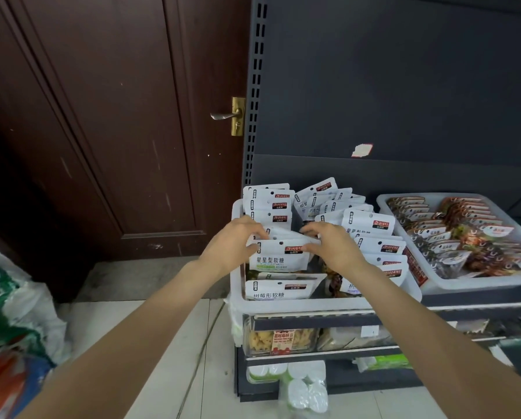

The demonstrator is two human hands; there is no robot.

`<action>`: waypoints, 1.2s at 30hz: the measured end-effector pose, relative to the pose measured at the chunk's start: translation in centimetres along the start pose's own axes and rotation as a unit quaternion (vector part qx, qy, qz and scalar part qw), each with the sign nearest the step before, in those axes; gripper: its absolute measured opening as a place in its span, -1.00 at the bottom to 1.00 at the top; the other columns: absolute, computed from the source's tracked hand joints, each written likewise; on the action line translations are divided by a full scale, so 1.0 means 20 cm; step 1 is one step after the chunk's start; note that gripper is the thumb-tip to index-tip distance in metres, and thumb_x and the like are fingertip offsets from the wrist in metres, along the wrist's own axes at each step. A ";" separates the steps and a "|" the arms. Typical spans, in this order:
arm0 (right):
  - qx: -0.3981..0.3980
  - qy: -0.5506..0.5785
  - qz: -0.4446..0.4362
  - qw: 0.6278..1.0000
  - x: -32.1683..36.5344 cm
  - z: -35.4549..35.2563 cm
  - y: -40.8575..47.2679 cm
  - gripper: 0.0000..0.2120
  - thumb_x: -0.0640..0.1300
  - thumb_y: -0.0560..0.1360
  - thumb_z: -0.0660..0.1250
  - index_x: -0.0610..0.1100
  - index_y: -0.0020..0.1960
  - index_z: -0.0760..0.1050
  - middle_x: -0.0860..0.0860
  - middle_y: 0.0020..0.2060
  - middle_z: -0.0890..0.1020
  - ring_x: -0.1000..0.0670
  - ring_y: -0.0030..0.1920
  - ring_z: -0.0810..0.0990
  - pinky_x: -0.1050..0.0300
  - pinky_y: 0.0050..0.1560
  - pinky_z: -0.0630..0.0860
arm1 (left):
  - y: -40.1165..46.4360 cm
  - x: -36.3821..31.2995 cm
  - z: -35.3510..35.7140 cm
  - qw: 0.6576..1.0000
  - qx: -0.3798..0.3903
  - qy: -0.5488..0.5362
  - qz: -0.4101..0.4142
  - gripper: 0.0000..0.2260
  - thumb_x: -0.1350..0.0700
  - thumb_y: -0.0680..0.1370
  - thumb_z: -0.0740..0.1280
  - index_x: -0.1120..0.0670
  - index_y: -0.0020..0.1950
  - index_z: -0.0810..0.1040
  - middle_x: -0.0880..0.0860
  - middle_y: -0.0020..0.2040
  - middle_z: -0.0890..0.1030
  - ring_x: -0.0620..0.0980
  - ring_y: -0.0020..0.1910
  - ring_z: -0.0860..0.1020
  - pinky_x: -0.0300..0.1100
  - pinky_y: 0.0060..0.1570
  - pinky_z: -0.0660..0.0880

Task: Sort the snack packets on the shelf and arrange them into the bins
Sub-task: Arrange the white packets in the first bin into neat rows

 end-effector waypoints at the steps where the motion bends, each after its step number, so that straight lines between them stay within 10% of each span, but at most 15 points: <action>1: -0.015 -0.011 0.016 1.000 0.00 0.00 0.00 -0.75 -0.11 0.49 0.39 -0.04 0.17 0.56 -0.03 0.09 0.62 -0.06 0.10 0.55 0.07 0.03 0.47 | 0.01 -0.01 0.00 1.000 -0.011 0.000 0.002 -0.80 0.21 0.52 0.36 0.03 0.13 0.59 -0.02 0.15 0.50 -0.04 0.17 0.46 -0.19 0.20 0.40; 6: -0.031 -0.055 0.020 0.998 0.04 -0.02 0.02 -0.83 -0.09 0.52 0.35 -0.03 0.10 0.59 -0.03 0.01 0.63 -0.06 0.01 0.56 0.13 -0.10 0.41 | -0.02 -0.05 -0.02 0.997 -0.047 -0.057 0.023 -0.82 0.09 0.48 0.42 0.02 0.08 0.61 -0.10 0.02 0.47 -0.17 0.03 0.41 -0.32 0.13 0.35; 11: 0.018 0.048 -0.016 0.999 0.02 -0.02 -0.01 -0.74 -0.10 0.53 0.33 -0.10 0.20 0.56 -0.03 0.12 0.61 0.05 -0.03 0.48 0.16 0.00 0.37 | -0.11 -0.05 0.01 0.987 0.089 -0.131 -0.037 -0.73 0.00 0.40 0.50 -0.03 0.07 0.61 -0.13 -0.08 0.61 -0.23 -0.12 0.55 -0.47 -0.12 0.42; 19: 0.151 0.085 -0.042 0.984 -0.03 0.02 -0.12 -0.37 0.07 0.40 0.46 0.02 0.41 0.33 0.09 0.19 0.45 0.05 0.22 0.43 0.08 0.23 0.39 | -0.12 -0.12 0.03 0.993 -0.034 0.039 -0.101 -0.88 0.12 0.57 0.29 0.07 -0.04 0.62 0.04 -0.12 0.64 0.05 -0.11 0.59 -0.06 -0.11 0.53; 27: 0.010 0.001 -0.052 0.999 0.00 -0.02 -0.07 -0.87 -0.16 0.55 0.30 -0.11 0.06 0.58 -0.04 -0.13 0.59 -0.13 0.01 0.57 0.02 -0.03 0.49 | -0.12 -0.18 0.02 0.970 -0.158 -0.061 -0.171 -0.74 0.18 0.52 0.38 0.11 0.18 0.46 0.03 0.03 0.50 0.01 -0.02 0.53 -0.10 0.04 0.50; 36: -0.016 -0.014 -0.023 1.000 -0.03 -0.04 0.03 -0.81 -0.15 0.59 0.22 -0.04 0.13 0.57 -0.04 0.03 0.62 -0.08 0.01 0.56 0.06 -0.11 0.47 | -0.25 -0.17 0.11 0.976 -0.088 -0.075 -0.185 -0.79 -0.13 0.49 0.36 0.01 -0.12 0.57 -0.09 -0.14 0.60 -0.14 -0.12 0.56 -0.25 -0.17 0.44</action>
Point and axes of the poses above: each hand's wrist, its own y-axis towards the middle knuckle, its own z-axis out of the palm, x = y × z, the point moved 3 cm from there along y, towards the middle knuckle
